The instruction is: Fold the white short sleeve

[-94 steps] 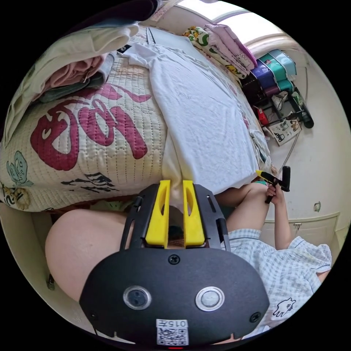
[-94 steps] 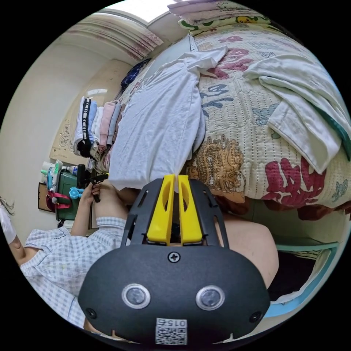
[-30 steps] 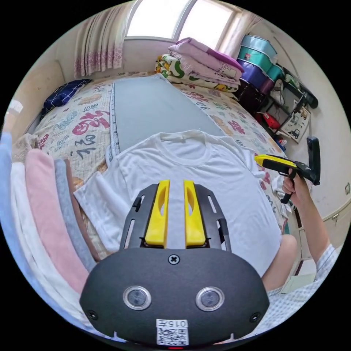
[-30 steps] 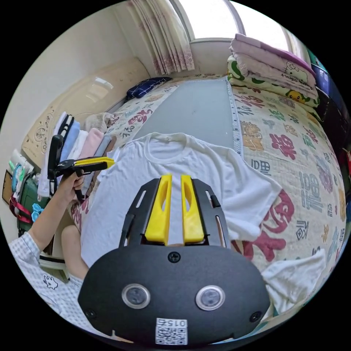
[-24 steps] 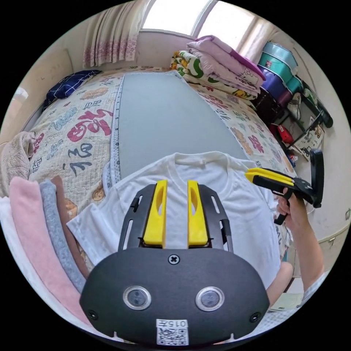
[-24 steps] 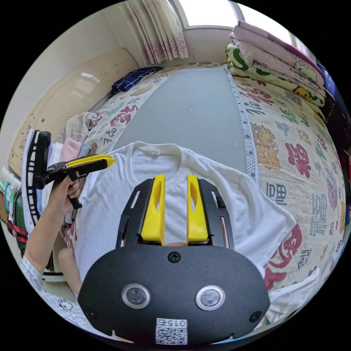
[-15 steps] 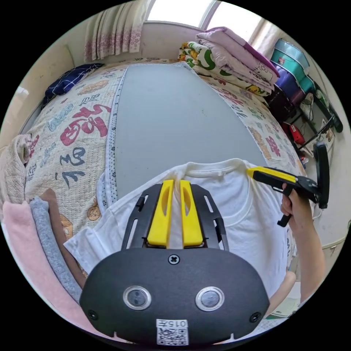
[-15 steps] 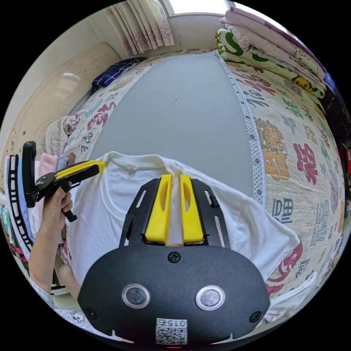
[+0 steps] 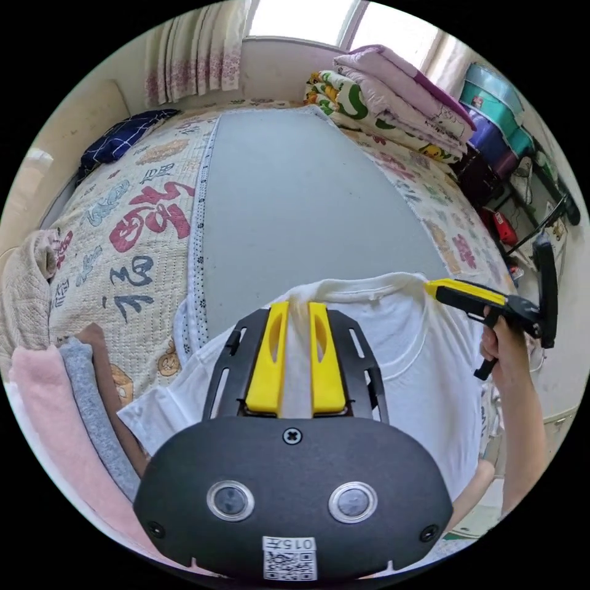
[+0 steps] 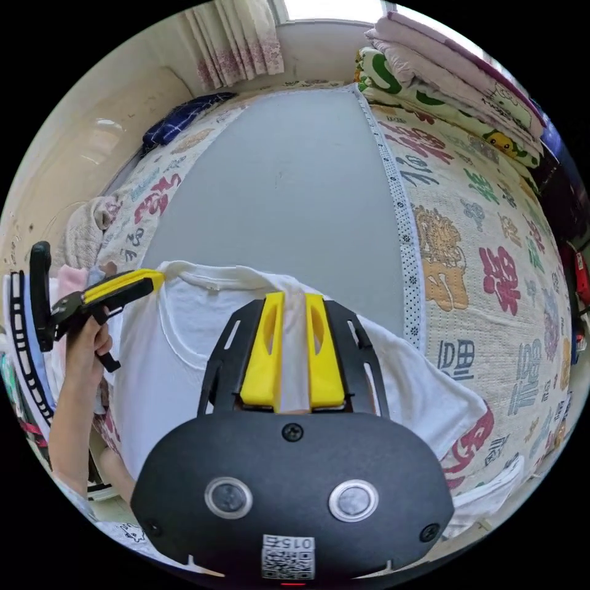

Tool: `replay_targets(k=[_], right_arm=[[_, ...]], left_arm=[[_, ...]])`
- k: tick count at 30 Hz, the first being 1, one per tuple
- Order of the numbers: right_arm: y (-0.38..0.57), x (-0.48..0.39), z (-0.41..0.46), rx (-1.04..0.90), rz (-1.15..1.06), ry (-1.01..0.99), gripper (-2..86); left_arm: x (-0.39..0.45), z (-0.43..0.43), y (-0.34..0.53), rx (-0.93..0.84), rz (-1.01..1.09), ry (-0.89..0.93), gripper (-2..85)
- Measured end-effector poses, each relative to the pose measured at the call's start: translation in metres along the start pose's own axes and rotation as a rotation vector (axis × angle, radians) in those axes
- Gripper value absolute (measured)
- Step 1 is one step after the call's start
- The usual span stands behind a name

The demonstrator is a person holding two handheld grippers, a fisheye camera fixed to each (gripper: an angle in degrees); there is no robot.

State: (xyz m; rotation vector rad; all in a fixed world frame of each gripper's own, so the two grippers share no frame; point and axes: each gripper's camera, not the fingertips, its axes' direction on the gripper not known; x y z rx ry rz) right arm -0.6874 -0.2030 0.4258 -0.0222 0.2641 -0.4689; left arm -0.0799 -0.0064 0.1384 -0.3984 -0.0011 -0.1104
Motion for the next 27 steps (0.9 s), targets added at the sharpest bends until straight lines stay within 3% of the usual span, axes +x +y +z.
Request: replay_targets(k=[4, 6, 9, 12, 16, 19, 21, 24, 27], right_arm=[[0.09, -0.02, -0.107, 0.225, -0.138, -0.041, 7.4], [0.191, -0.035, -0.193, 0.447, -0.193, 0.038, 6.4], [0.343, -0.062, -0.289, 0.778, -0.257, 0.267, 2.8], [0.472, -0.087, -0.343, 1.004, -0.316, 0.549, 0.6], [0.529, -0.087, -0.38, 0.846, -0.177, 0.626, 1.1], [0.536, -0.071, -0.406, 0.728, -0.079, 0.48, 4.3], [0.525, -0.053, -0.427, 0.637, 0.025, 0.288, 6.2], [0.51, -0.03, -0.444, 0.524, 0.105, 0.044, 6.9], [0.513, -0.015, -0.465, 0.531, 0.165, -0.114, 7.0]], left_arm=[[0.01, -0.07, 0.079, 0.175, 0.054, 0.157, 6.3], [0.031, -0.127, 0.159, 0.273, 0.235, 0.191, 7.0], [0.041, -0.198, 0.285, 0.506, 0.344, 0.036, 7.0], [0.025, -0.253, 0.398, 0.75, 0.267, -0.107, 5.2], [-0.002, -0.291, 0.475, 0.723, 0.117, -0.102, 4.2], [-0.026, -0.292, 0.507, 0.56, -0.017, -0.047, 7.1], [-0.051, -0.27, 0.517, 0.342, -0.143, 0.025, 7.7], [-0.078, -0.257, 0.523, 0.257, -0.246, 0.135, 8.0], [-0.1, -0.253, 0.517, 0.183, -0.354, 0.134, 8.1]])
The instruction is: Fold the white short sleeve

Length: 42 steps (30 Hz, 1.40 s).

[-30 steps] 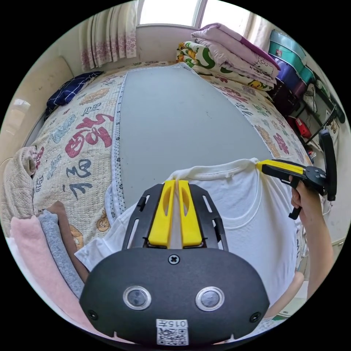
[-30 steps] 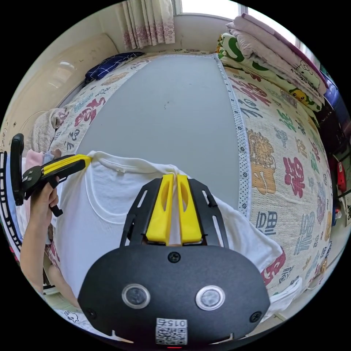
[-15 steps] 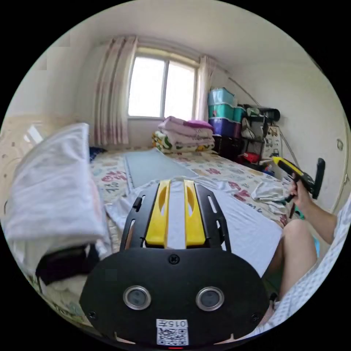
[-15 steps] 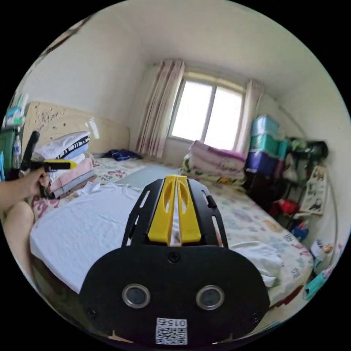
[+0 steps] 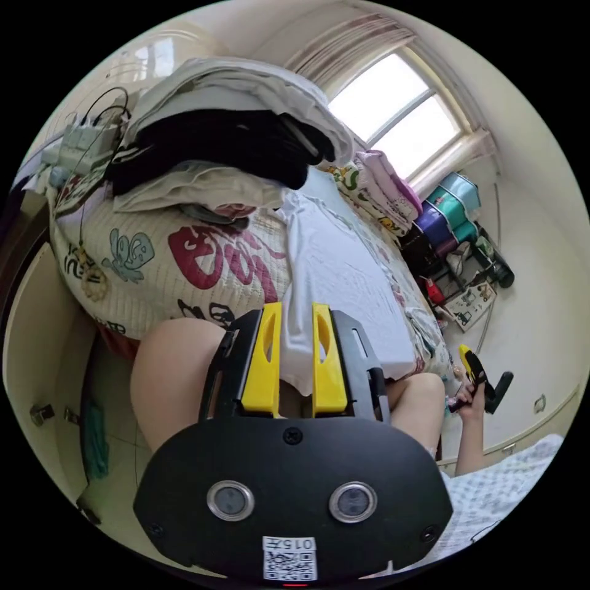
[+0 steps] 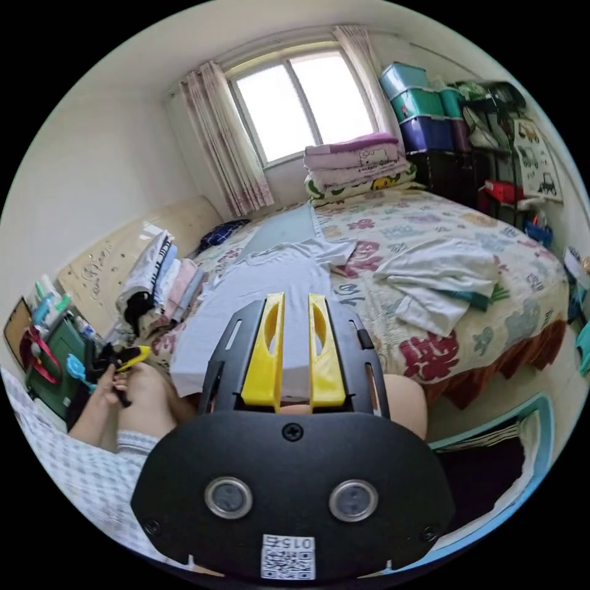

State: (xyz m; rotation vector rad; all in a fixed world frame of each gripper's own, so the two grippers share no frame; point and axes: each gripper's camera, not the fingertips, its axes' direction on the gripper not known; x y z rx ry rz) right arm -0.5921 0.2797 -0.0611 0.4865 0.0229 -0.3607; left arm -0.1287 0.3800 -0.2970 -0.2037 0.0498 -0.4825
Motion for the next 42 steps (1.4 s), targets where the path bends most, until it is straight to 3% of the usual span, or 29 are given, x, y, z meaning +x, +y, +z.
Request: replay_targets(k=[6, 11, 18, 25, 32, 37, 40, 42], right_arm=[[-0.032, 0.01, -0.033, -0.092, 0.037, 0.128, 7.5], [-0.062, 0.029, -0.063, -0.063, 0.09, 0.106, 7.5], [-0.114, 0.069, -0.077, -0.05, 0.172, 0.093, 7.7], [-0.199, 0.111, -0.059, -0.038, 0.307, -0.03, 10.3], [-0.337, 0.153, 0.009, 0.024, 0.281, -0.097, 10.5], [-0.418, 0.216, 0.105, -0.127, 0.361, -0.161, 11.5], [-0.454, 0.256, 0.147, -0.146, 0.462, -0.075, 13.8], [-0.471, 0.28, 0.177, -0.177, 0.492, -0.07, 14.7]], left_arm=[[0.012, 0.013, -0.012, -0.111, 0.063, -0.021, 7.7], [0.013, 0.019, -0.022, -0.177, 0.056, 0.067, 6.5], [0.043, -0.022, -0.019, -0.02, 0.055, -0.035, 5.8], [0.076, -0.02, -0.037, 0.021, 0.105, -0.037, 4.9], [0.188, 0.003, -0.092, 0.002, 0.438, -0.143, 5.3], [0.265, 0.032, -0.164, 0.006, 0.573, -0.107, 4.4], [0.328, 0.072, -0.22, -0.05, 0.678, -0.067, 4.3], [0.383, 0.122, -0.268, -0.182, 0.739, 0.004, 4.5]])
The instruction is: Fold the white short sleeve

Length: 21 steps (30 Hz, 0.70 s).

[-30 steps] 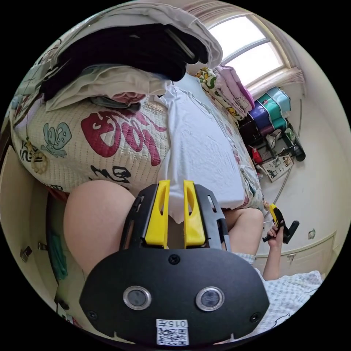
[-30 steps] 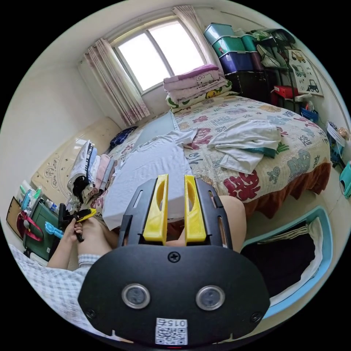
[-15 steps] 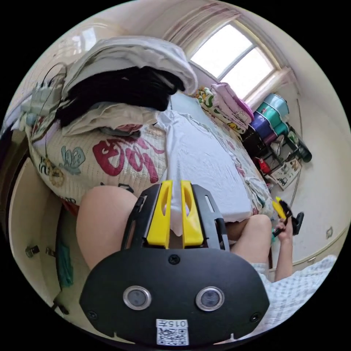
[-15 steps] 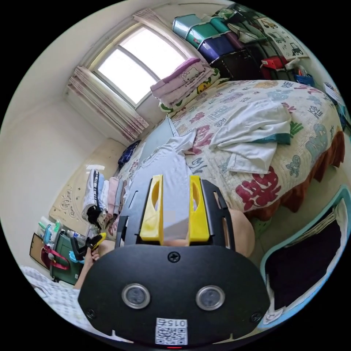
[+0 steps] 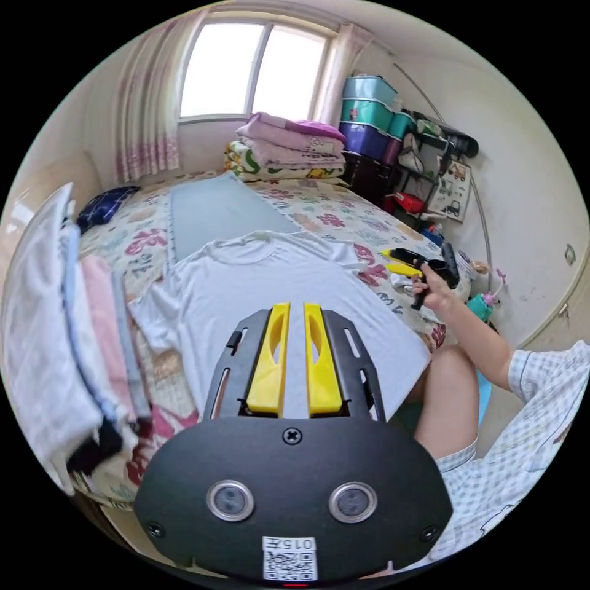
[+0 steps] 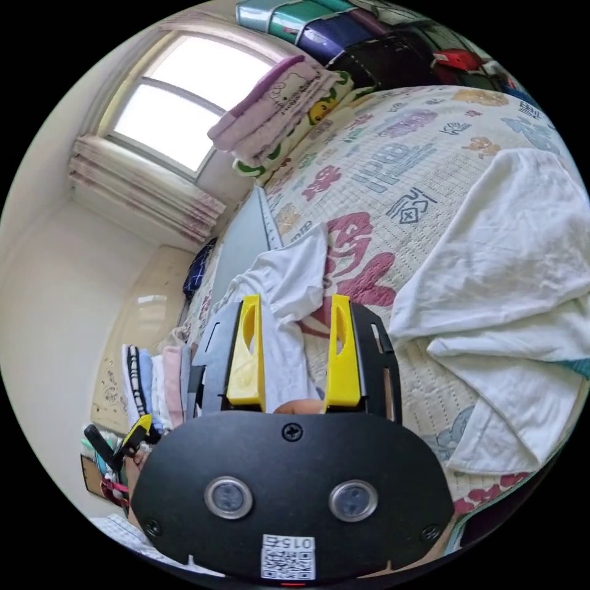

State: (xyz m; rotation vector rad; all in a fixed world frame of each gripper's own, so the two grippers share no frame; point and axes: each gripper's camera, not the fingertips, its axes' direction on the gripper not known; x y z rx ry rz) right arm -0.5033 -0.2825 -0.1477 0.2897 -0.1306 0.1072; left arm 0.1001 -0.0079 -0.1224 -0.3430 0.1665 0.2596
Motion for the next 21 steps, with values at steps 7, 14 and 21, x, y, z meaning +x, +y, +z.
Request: replay_targets(k=[7, 14, 21], right_arm=[[-0.04, 0.038, 0.031, -0.083, 0.106, -0.089, 10.3], [-0.079, 0.076, 0.034, -0.17, 0.219, -0.195, 3.9], [-0.091, 0.087, 0.022, -0.162, 0.269, -0.299, 0.9]], left_arm=[[0.047, 0.138, -0.215, -0.089, 0.114, 0.073, 5.8], [0.099, 0.302, -0.344, -0.336, 0.014, 0.171, 6.2], [0.124, 0.354, -0.376, -0.386, 0.02, -0.025, 8.2]])
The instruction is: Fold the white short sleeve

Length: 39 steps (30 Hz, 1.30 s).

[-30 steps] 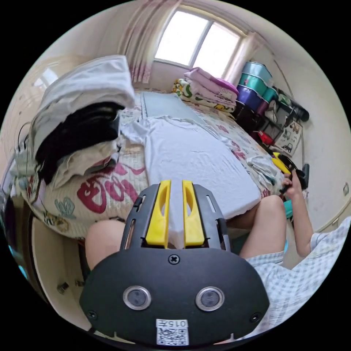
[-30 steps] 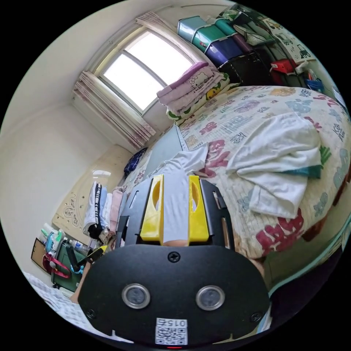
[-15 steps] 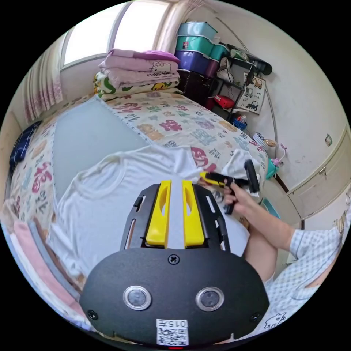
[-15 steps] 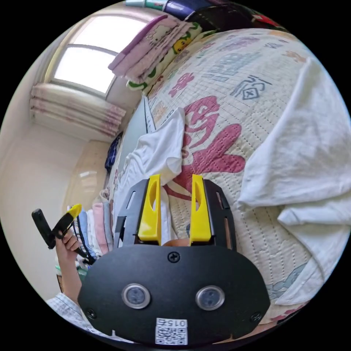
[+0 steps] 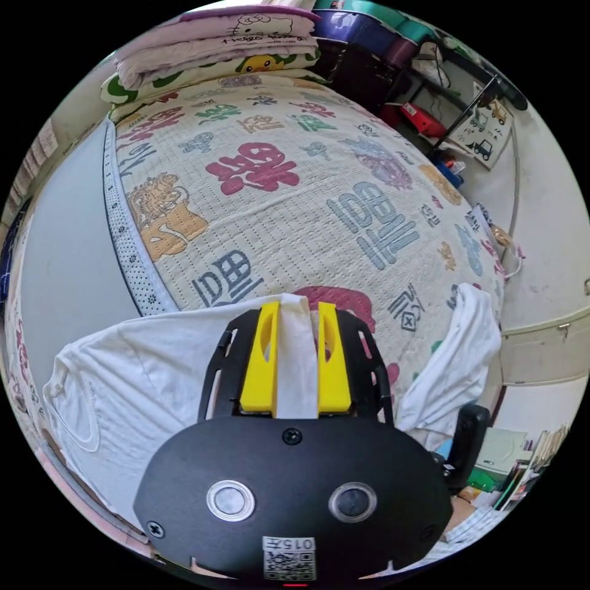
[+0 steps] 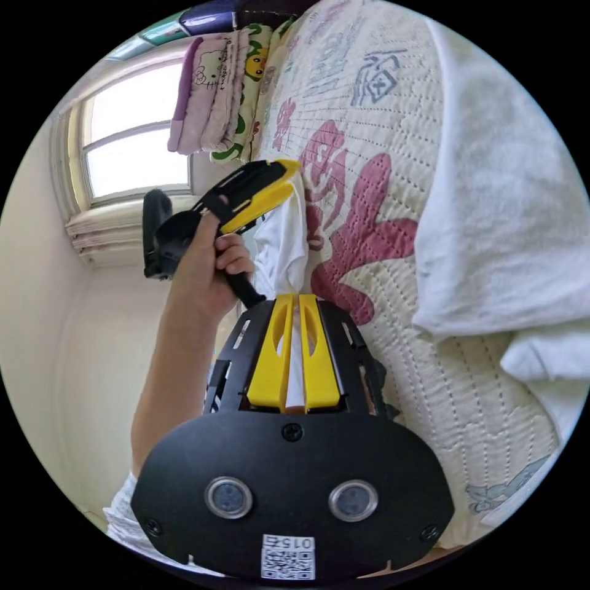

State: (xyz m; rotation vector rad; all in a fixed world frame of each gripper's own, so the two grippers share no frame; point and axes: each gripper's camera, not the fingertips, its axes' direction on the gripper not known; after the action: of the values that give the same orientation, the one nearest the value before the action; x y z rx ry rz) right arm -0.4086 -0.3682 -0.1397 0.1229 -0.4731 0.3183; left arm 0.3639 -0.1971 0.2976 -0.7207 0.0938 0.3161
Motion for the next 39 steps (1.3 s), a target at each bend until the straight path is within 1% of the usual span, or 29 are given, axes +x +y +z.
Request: replay_targets(k=[4, 6, 10, 12, 16, 18, 19, 21, 22, 23, 24, 26, 28, 30, 32, 33, 34, 36, 39], right_arm=[[-0.001, 0.007, -0.004, -0.004, 0.01, -0.041, 0.7], [0.004, 0.012, -0.004, 0.002, -0.003, -0.044, 0.6], [0.011, 0.013, 0.002, -0.038, -0.085, -0.103, 0.6], [0.021, 0.004, 0.01, -0.076, -0.189, -0.075, 0.6], [0.048, -0.017, 0.036, -0.183, -0.416, 0.028, 0.8], [0.073, -0.024, 0.065, -0.304, -0.547, 0.097, 1.2], [0.081, -0.025, 0.073, -0.332, -0.577, 0.12, 1.3], [0.112, -0.022, 0.102, -0.433, -0.695, 0.216, 2.4], [0.119, -0.021, 0.107, -0.452, -0.721, 0.226, 2.7], [0.132, -0.017, 0.113, -0.475, -0.759, 0.23, 4.3], [0.143, -0.013, 0.113, -0.493, -0.804, 0.204, 5.8], [0.154, -0.006, 0.106, -0.485, -0.844, 0.203, 7.4], [0.161, 0.005, 0.095, -0.406, -0.865, 0.265, 7.9], [0.169, 0.021, 0.09, -0.296, -0.894, 0.408, 8.2], [0.171, 0.034, 0.095, -0.243, -0.897, 0.487, 8.4], [0.175, 0.042, 0.1, -0.218, -0.908, 0.485, 8.4], [0.178, 0.045, 0.103, -0.214, -0.918, 0.474, 8.4], [0.193, 0.057, 0.121, -0.237, -0.986, 0.451, 8.7], [0.214, 0.073, 0.147, -0.293, -1.086, 0.476, 10.3]], left_arm=[[-0.006, -0.013, -0.003, 0.043, -0.035, 0.021, 3.8], [-0.016, -0.041, 0.004, 0.159, -0.037, 0.041, 1.7], [-0.048, -0.097, 0.034, 0.333, -0.064, 0.041, 0.9], [-0.077, -0.134, 0.066, 0.4, -0.077, 0.05, 0.8], [-0.118, -0.166, 0.124, 0.388, -0.075, 0.009, 0.8], [-0.14, -0.167, 0.16, 0.33, -0.079, -0.031, 1.0], [-0.145, -0.166, 0.168, 0.317, -0.082, -0.027, 1.1], [-0.162, -0.155, 0.193, 0.238, -0.085, 0.021, 1.7], [-0.166, -0.151, 0.196, 0.199, -0.08, 0.039, 2.0], [-0.172, -0.144, 0.2, 0.121, -0.068, 0.062, 2.9], [-0.177, -0.144, 0.206, 0.095, -0.064, 0.053, 4.2], [-0.184, -0.152, 0.213, 0.112, -0.063, 0.037, 5.2], [-0.19, -0.164, 0.213, 0.15, -0.063, 0.026, 5.5], [-0.198, -0.177, 0.202, 0.212, -0.08, -0.007, 5.8], [-0.204, -0.179, 0.186, 0.249, -0.102, -0.006, 6.0], [-0.207, -0.177, 0.173, 0.27, -0.122, 0.014, 6.2], [-0.209, -0.175, 0.166, 0.279, -0.136, 0.028, 6.5], [-0.22, -0.159, 0.14, 0.297, -0.197, 0.117, 7.3], [-0.231, -0.135, 0.115, 0.297, -0.273, 0.204, 7.8]])
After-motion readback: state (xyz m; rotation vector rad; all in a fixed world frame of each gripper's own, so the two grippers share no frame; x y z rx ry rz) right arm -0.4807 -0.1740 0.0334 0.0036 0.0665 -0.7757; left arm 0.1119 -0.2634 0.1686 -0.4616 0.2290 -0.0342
